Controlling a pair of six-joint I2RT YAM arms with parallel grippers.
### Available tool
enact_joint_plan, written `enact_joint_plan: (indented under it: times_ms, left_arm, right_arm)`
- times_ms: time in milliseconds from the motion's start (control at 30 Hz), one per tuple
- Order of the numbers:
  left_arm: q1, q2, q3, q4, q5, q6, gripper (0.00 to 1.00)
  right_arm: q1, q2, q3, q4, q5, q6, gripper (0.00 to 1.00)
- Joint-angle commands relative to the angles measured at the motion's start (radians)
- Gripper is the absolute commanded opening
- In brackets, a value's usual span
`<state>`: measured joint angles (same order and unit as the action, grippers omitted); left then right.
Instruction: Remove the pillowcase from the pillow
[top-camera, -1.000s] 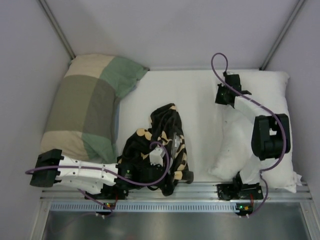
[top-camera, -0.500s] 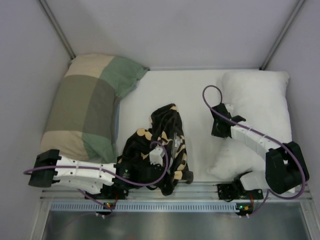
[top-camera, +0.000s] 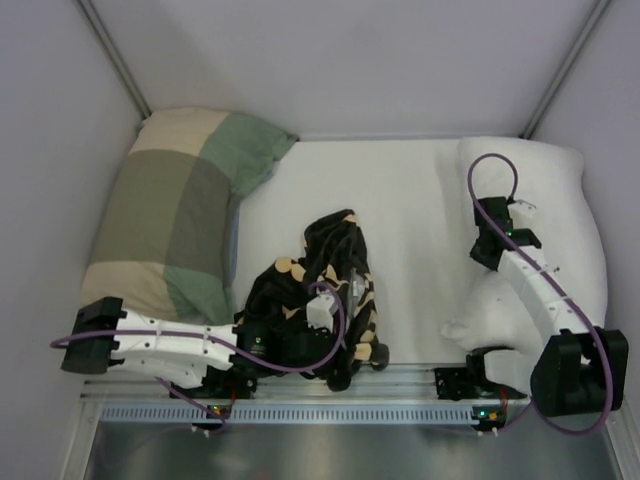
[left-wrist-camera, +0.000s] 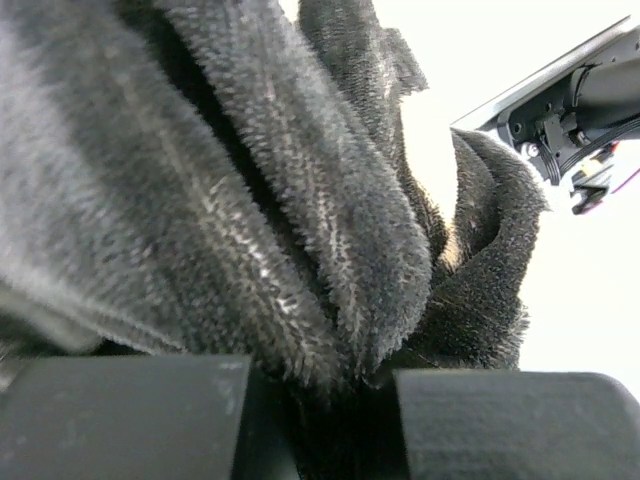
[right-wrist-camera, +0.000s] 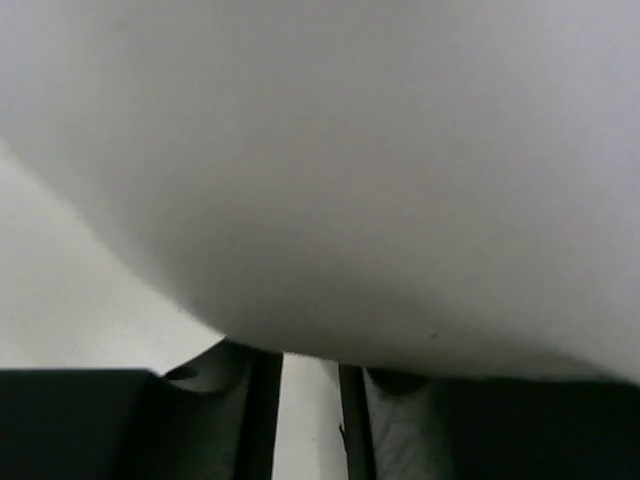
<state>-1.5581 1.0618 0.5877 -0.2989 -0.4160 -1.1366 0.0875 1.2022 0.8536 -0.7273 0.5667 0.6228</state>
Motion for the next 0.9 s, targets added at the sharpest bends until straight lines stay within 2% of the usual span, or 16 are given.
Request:
enact_joint_plan:
  times_ms: [0, 33, 67, 133, 167, 267, 300, 433, 500, 600, 633, 700, 767, 800, 833, 867]
  left_arm:
    - [0.018, 0.093, 0.115, 0.069, 0.023, 0.089, 0.00]
    - [0.095, 0.115, 0.121, 0.099, 0.092, 0.107, 0.00]
    - [0.148, 0.156, 0.121, 0.203, 0.282, 0.129, 0.00]
    - [0.246, 0.194, 0.147, 0.276, 0.394, 0.152, 0.00]
    - [0.266, 0.245, 0.187, 0.229, 0.411, 0.208, 0.00]
    - [0.357, 0.364, 0.417, 0.074, 0.410, 0.317, 0.00]
    - [0.418, 0.388, 0.502, 0.070, 0.487, 0.334, 0.00]
    - [0.575, 0.509, 0.737, 0.035, 0.621, 0.394, 0.00]
    - [0.669, 0.598, 0.863, 0.008, 0.692, 0.412, 0.00]
    - [0.760, 0.775, 1.200, -0.083, 0.833, 0.440, 0.00]
    - [0.774, 0.841, 1.433, -0.167, 0.926, 0.446, 0.00]
    - [0.805, 1.041, 1.666, -0.229, 1.026, 0.431, 0.02]
    - [0.825, 1.194, 1.904, -0.269, 1.118, 0.391, 0.14]
    - [0.857, 1.210, 1.910, -0.276, 1.103, 0.374, 0.61]
    - [0.871, 1.208, 1.879, -0.276, 1.077, 0.364, 0.93]
    - [0.886, 1.169, 1.765, -0.278, 0.992, 0.374, 0.99]
  right_arm:
    - [-0.016, -0.081, 0.010, 0.075, -0.230, -0.138, 0.27]
    - [-0.005, -0.111, -0.016, 0.124, -0.416, -0.165, 0.33]
    - [0.010, -0.178, -0.039, 0.197, -0.492, -0.172, 0.36]
    - [0.044, -0.255, -0.096, 0.241, -0.620, -0.176, 0.45]
    - [0.076, -0.333, -0.106, 0.259, -0.642, -0.176, 0.48]
    - [0.106, -0.446, -0.068, 0.215, -0.640, -0.146, 0.56]
    - [0.106, -0.464, -0.048, 0.160, -0.601, -0.129, 0.69]
    - [0.104, -0.527, 0.056, 0.068, -0.484, -0.127, 0.99]
    - [0.104, -0.523, 0.081, 0.068, -0.504, -0.130, 0.99]
    - [0.103, -0.483, 0.079, 0.062, -0.557, -0.121, 0.99]
    - [0.104, -0.471, 0.073, 0.065, -0.562, -0.121, 1.00]
    - [0.104, -0.469, 0.053, 0.068, -0.583, -0.123, 1.00]
    - [0.103, -0.477, 0.032, 0.084, -0.585, -0.132, 0.99]
    - [0.104, -0.478, 0.022, 0.098, -0.615, -0.149, 0.99]
    - [0.104, -0.469, 0.015, 0.109, -0.642, -0.161, 0.99]
    - [0.103, -0.460, -0.001, 0.126, -0.672, -0.176, 0.99]
